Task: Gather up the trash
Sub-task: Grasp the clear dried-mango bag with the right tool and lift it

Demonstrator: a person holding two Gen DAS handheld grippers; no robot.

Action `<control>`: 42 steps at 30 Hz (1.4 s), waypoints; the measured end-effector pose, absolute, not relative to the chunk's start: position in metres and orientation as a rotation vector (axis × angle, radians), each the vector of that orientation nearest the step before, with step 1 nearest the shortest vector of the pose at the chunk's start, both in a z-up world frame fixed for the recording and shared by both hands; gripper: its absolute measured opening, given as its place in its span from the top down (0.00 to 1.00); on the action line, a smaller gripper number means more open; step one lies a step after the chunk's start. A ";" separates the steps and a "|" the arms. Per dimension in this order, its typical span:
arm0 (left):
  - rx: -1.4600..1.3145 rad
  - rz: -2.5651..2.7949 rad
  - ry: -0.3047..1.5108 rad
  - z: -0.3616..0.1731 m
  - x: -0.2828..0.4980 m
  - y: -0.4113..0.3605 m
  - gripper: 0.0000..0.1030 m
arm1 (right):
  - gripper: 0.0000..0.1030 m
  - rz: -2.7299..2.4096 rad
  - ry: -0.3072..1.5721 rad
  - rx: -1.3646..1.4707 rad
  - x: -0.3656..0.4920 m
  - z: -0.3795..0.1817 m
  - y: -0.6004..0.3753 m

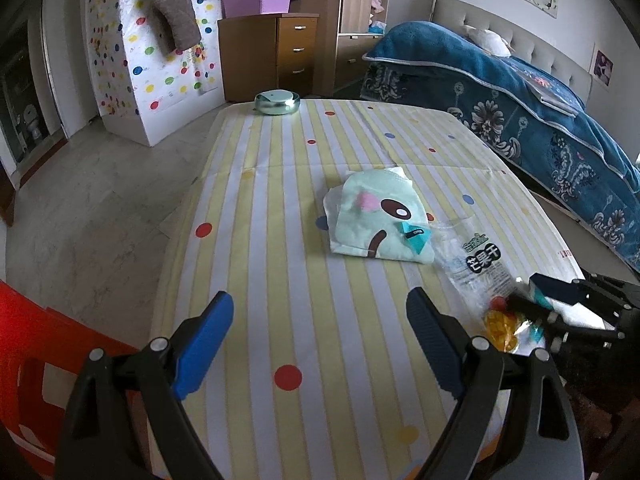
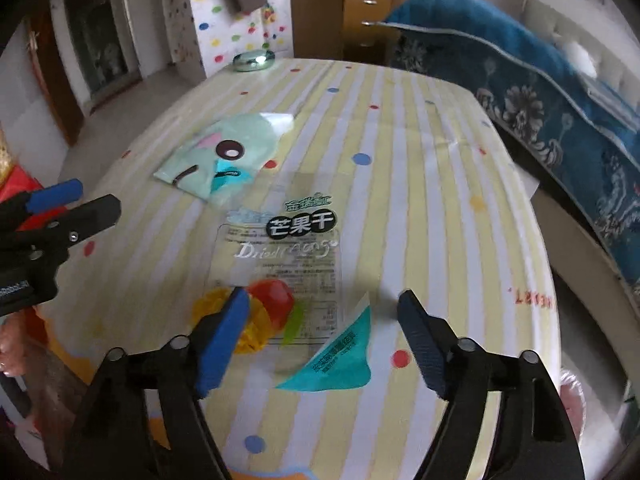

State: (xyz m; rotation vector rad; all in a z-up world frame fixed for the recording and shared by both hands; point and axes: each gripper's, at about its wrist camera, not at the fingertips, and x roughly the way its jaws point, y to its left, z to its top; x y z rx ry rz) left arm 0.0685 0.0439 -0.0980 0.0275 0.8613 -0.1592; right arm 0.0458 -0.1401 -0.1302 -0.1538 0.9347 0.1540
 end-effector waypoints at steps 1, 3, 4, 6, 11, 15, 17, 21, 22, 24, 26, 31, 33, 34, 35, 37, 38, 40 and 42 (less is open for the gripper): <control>0.026 -0.163 0.861 -0.098 0.067 0.044 0.17 | 0.68 0.142 0.931 -0.177 0.045 -0.131 -0.138; 0.030 -0.170 0.858 -0.097 0.065 0.042 0.17 | 0.99 0.153 0.934 -0.156 0.041 -0.132 -0.139; 0.033 -0.173 0.858 -0.097 0.065 0.042 0.17 | 0.99 0.164 0.937 -0.131 0.040 -0.131 -0.140; 0.041 -0.176 0.856 -0.097 0.063 0.040 0.17 | 1.00 0.167 0.903 -0.093 0.036 -0.121 -0.146; 0.038 -0.169 0.841 -0.092 0.062 0.041 0.17 | 0.99 0.186 0.876 -0.057 0.028 -0.110 -0.153; 0.025 -0.154 0.831 -0.087 0.062 0.047 0.17 | 0.85 0.224 0.903 -0.041 0.033 -0.107 -0.158; 0.023 -0.148 0.831 -0.087 0.062 0.051 0.17 | 0.80 0.250 0.941 -0.038 0.042 -0.111 -0.155; 0.013 -0.132 0.833 -0.086 0.062 0.058 0.17 | 0.21 0.321 0.930 -0.056 0.028 -0.103 -0.137; 0.008 -0.127 0.833 -0.086 0.062 0.061 0.17 | 0.18 0.347 0.932 -0.079 0.025 -0.104 -0.125; -0.005 -0.114 0.830 -0.085 0.063 0.067 0.17 | 0.17 0.355 0.933 -0.106 0.020 -0.106 -0.117; -0.011 -0.103 0.826 -0.085 0.063 0.072 0.17 | 0.15 0.347 0.946 -0.179 0.021 -0.115 -0.101; -0.014 -0.099 0.825 -0.084 0.063 0.077 0.17 | 0.19 0.311 0.935 -0.158 0.028 -0.125 -0.099; -0.012 -0.105 0.827 -0.085 0.062 0.077 0.17 | 0.27 0.302 0.929 -0.152 0.030 -0.124 -0.102; -0.009 -0.109 0.827 -0.085 0.062 0.076 0.17 | 0.37 0.302 0.932 -0.149 0.032 -0.122 -0.104; -0.006 -0.114 0.826 -0.085 0.061 0.075 0.17 | 0.43 0.307 0.935 -0.140 0.033 -0.122 -0.106; 0.002 -0.125 0.826 -0.085 0.060 0.072 0.17 | 0.71 0.292 0.934 -0.134 0.035 -0.123 -0.109; 0.004 -0.130 0.826 -0.085 0.060 0.070 0.17 | 0.75 0.290 0.930 -0.116 0.034 -0.121 -0.114; 0.015 -0.144 0.826 -0.086 0.059 0.065 0.17 | 0.86 0.285 0.911 -0.102 0.034 -0.118 -0.117; 0.029 -0.157 0.828 -0.087 0.059 0.058 0.17 | 0.88 0.260 0.849 -0.100 0.031 -0.103 -0.126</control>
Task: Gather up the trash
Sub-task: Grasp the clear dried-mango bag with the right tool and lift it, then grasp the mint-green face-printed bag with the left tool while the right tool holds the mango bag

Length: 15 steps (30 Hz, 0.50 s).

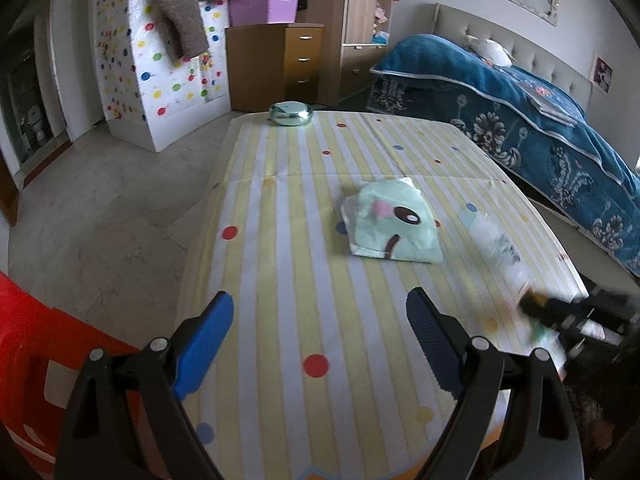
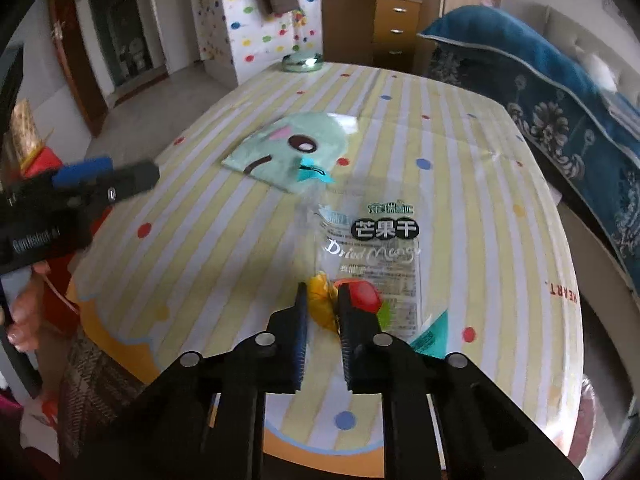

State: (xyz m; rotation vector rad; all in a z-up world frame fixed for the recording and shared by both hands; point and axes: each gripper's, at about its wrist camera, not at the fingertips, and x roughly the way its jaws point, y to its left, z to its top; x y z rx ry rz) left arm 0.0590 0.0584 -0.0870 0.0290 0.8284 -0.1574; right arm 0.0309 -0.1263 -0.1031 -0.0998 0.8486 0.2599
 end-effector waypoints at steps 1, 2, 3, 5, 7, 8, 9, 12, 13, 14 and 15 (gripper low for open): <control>0.033 -0.164 0.830 -0.087 0.061 0.055 0.17 | 0.89 0.240 0.807 -0.093 0.030 -0.091 -0.134; 0.035 -0.170 0.830 -0.087 0.061 0.051 0.17 | 0.89 0.215 0.766 -0.087 0.029 -0.078 -0.141; 0.039 -0.179 0.829 -0.087 0.064 0.047 0.17 | 0.90 0.209 0.757 -0.085 0.028 -0.076 -0.144; 0.053 -0.194 0.824 -0.086 0.070 0.036 0.17 | 0.93 0.164 0.692 -0.059 0.030 -0.056 -0.161; 0.061 -0.201 0.829 -0.087 0.077 0.027 0.17 | 0.93 0.149 0.671 -0.052 0.027 -0.050 -0.160; 0.063 -0.205 0.834 -0.088 0.081 0.022 0.17 | 0.93 0.137 0.660 -0.046 0.030 -0.044 -0.167; 0.066 -0.208 0.838 -0.090 0.087 0.017 0.17 | 0.93 0.133 0.658 -0.039 0.031 -0.042 -0.172; 0.072 -0.203 0.863 -0.096 0.104 0.006 0.17 | 0.93 0.130 0.660 -0.015 0.035 -0.033 -0.185; 0.069 -0.200 0.875 -0.099 0.109 0.003 0.17 | 0.93 0.129 0.665 -0.002 0.037 -0.033 -0.190; 0.064 -0.198 0.889 -0.102 0.116 0.001 0.17 | 0.93 0.127 0.672 0.007 0.041 -0.033 -0.194; 0.063 -0.195 0.905 -0.106 0.122 -0.001 0.17 | 0.93 0.127 0.679 0.014 0.042 -0.031 -0.200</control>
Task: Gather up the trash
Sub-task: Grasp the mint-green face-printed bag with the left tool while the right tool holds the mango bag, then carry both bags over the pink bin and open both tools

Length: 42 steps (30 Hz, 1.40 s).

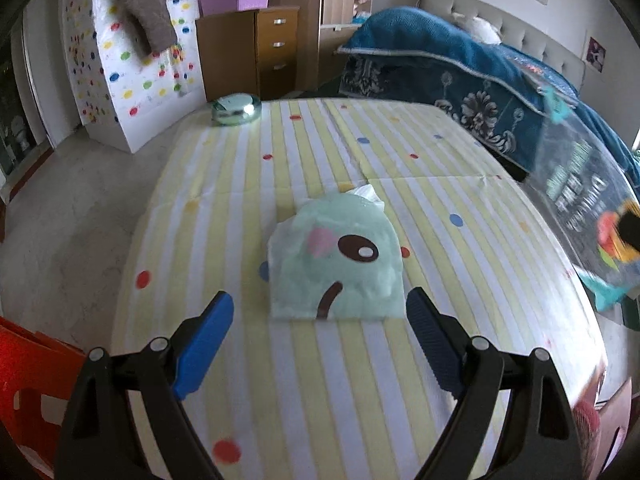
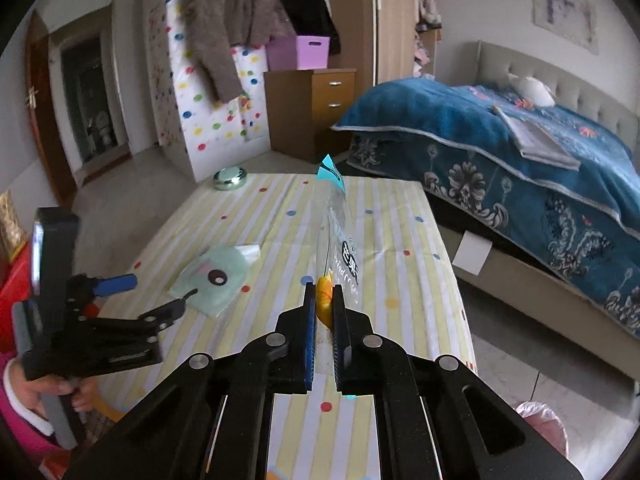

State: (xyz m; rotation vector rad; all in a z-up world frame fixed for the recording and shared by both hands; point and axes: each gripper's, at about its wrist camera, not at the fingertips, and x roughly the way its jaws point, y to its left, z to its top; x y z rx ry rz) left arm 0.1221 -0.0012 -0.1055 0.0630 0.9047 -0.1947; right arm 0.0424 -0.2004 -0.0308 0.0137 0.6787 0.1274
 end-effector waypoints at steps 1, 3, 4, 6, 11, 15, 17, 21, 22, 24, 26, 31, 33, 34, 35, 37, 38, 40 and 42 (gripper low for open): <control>0.068 -0.189 0.918 -0.108 0.126 -0.004 0.17 | 0.93 0.127 0.681 0.015 0.038 -0.024 -0.203; 0.089 -0.175 0.940 -0.115 0.135 -0.011 0.17 | 0.93 0.125 0.695 0.019 0.037 -0.024 -0.209; 0.101 -0.170 0.952 -0.118 0.138 -0.015 0.17 | 0.93 0.125 0.697 0.021 0.034 -0.019 -0.211; 0.114 -0.172 0.965 -0.122 0.142 -0.020 0.16 | 0.93 0.126 0.707 0.027 0.035 -0.020 -0.215; 0.127 -0.157 0.953 -0.123 0.149 -0.022 0.22 | 0.93 0.130 0.709 0.038 0.030 -0.037 -0.214; 0.141 -0.169 0.941 -0.119 0.140 -0.019 0.44 | 0.93 0.137 0.700 0.059 0.020 -0.039 -0.219; 0.125 -0.183 0.935 -0.115 0.132 -0.016 0.51 | 0.93 0.140 0.699 0.065 0.018 -0.043 -0.217; 0.046 -0.244 0.928 -0.103 0.110 -0.009 0.63 | 0.93 0.143 0.687 0.074 0.007 -0.039 -0.220; 0.034 -0.257 0.921 -0.100 0.105 -0.009 0.63 | 0.93 0.142 0.681 0.076 0.003 -0.038 -0.221; 0.014 -0.293 0.896 -0.090 0.090 -0.011 0.63 | 0.93 0.139 0.676 0.078 -0.001 -0.037 -0.224; 0.002 -0.335 0.864 -0.076 0.075 -0.018 0.63 | 0.93 0.126 0.669 0.084 -0.010 -0.036 -0.229; 0.025 -0.432 0.769 -0.044 0.044 -0.050 0.63 | 0.93 0.088 0.664 0.100 -0.027 -0.032 -0.246; 0.038 -0.474 0.738 -0.035 0.035 -0.067 0.63 | 0.93 0.068 0.662 0.113 -0.035 -0.031 -0.256; 0.046 -0.493 0.727 -0.032 0.032 -0.076 0.63 | 0.93 0.068 0.662 0.113 -0.035 -0.031 -0.256; 0.059 -0.524 0.709 -0.027 0.027 -0.090 0.63 | 0.92 0.038 0.659 0.133 -0.044 -0.030 -0.269; 0.076 -0.565 0.692 -0.024 0.020 -0.109 0.63 | 0.92 0.025 0.658 0.140 -0.050 -0.029 -0.276; 0.088 -0.597 0.685 -0.023 0.016 -0.126 0.63 | 0.92 0.007 0.657 0.148 -0.056 -0.030 -0.283; 0.104 -0.641 0.678 -0.023 0.011 -0.146 0.63 | 0.92 -0.028 0.655 0.163 -0.066 -0.031 -0.297; 0.123 -0.693 0.670 -0.024 0.003 -0.174 0.62 | 0.92 -0.072 0.657 0.185 -0.079 -0.033 -0.313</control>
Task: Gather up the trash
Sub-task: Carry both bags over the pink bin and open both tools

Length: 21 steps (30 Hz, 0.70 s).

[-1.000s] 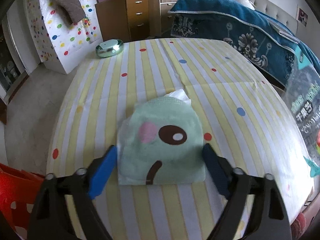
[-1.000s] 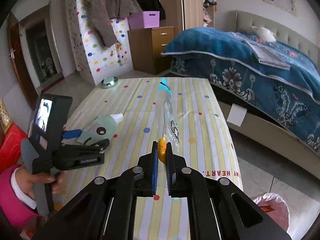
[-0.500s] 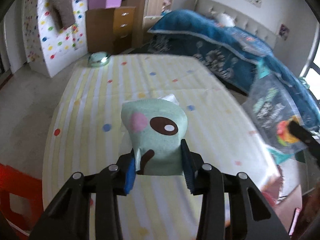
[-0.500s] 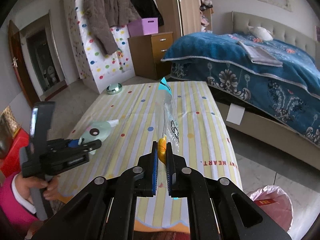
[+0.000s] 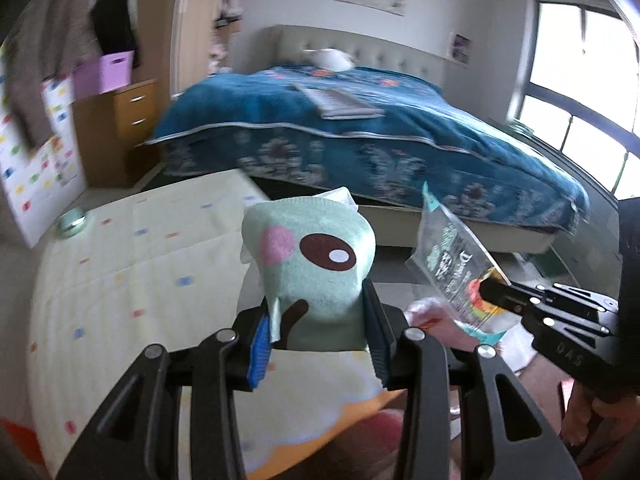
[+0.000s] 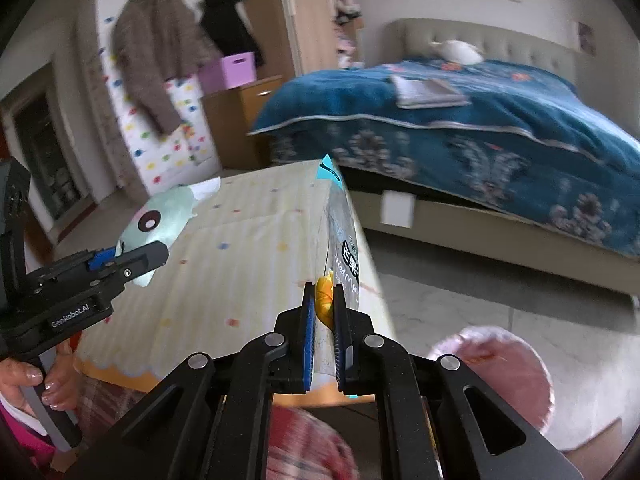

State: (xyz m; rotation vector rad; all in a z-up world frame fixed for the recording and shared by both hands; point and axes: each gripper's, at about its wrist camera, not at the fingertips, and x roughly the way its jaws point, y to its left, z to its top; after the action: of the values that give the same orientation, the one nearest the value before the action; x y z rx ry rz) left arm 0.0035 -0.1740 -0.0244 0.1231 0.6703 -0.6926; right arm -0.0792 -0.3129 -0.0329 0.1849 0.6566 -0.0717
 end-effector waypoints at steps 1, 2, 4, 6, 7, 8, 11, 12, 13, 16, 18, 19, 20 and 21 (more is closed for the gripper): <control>0.132 -0.716 0.668 -0.026 -0.001 -0.186 0.62 | 0.92 -0.084 0.657 0.192 -0.083 -0.034 -0.318; 0.146 -0.741 0.663 -0.027 -0.005 -0.200 0.62 | 0.92 -0.102 0.658 0.201 -0.089 -0.035 -0.325; 0.179 -0.793 0.652 -0.032 -0.015 -0.230 0.62 | 0.91 -0.156 0.661 0.227 -0.103 -0.040 -0.343; 0.201 -0.835 0.650 -0.038 -0.025 -0.251 0.62 | 0.90 -0.185 0.666 0.246 -0.112 -0.045 -0.356; 0.213 -0.860 0.653 -0.041 -0.028 -0.264 0.62 | 0.90 -0.199 0.670 0.256 -0.115 -0.047 -0.362; 0.222 -0.875 0.656 -0.044 -0.031 -0.271 0.62 | 0.90 -0.225 0.679 0.280 -0.123 -0.053 -0.373; 0.261 -0.931 0.666 -0.057 -0.041 -0.303 0.61 | 0.90 -0.260 0.696 0.324 -0.135 -0.064 -0.395; 0.269 -0.945 0.668 -0.061 -0.043 -0.308 0.61 | 0.90 -0.265 0.697 0.330 -0.137 -0.065 -0.399; 0.277 -0.958 0.671 -0.065 -0.045 -0.315 0.61 | 0.90 -0.274 0.702 0.345 -0.142 -0.069 -0.406; 0.301 -0.990 0.691 -0.078 -0.047 -0.338 0.61 | 0.90 -0.299 0.720 0.398 -0.151 -0.085 -0.430; 0.317 -1.005 0.709 -0.087 -0.047 -0.348 0.60 | 0.90 -0.313 0.731 0.440 -0.156 -0.095 -0.447; 0.324 -1.010 0.715 -0.090 -0.048 -0.352 0.59 | 0.90 -0.316 0.732 0.444 -0.157 -0.099 -0.449; 0.331 -1.014 0.721 -0.093 -0.048 -0.357 0.59 | 0.90 -0.324 0.737 0.463 -0.159 -0.104 -0.457; 0.337 -1.018 0.727 -0.096 -0.048 -0.362 0.57 | 0.90 -0.327 0.739 0.474 -0.160 -0.109 -0.463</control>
State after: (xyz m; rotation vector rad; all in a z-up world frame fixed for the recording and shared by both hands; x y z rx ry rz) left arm -0.0483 -0.3621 -0.0964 0.3374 0.7266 -1.0177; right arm -0.1598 -0.4630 -0.1094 0.4745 0.7388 -0.3274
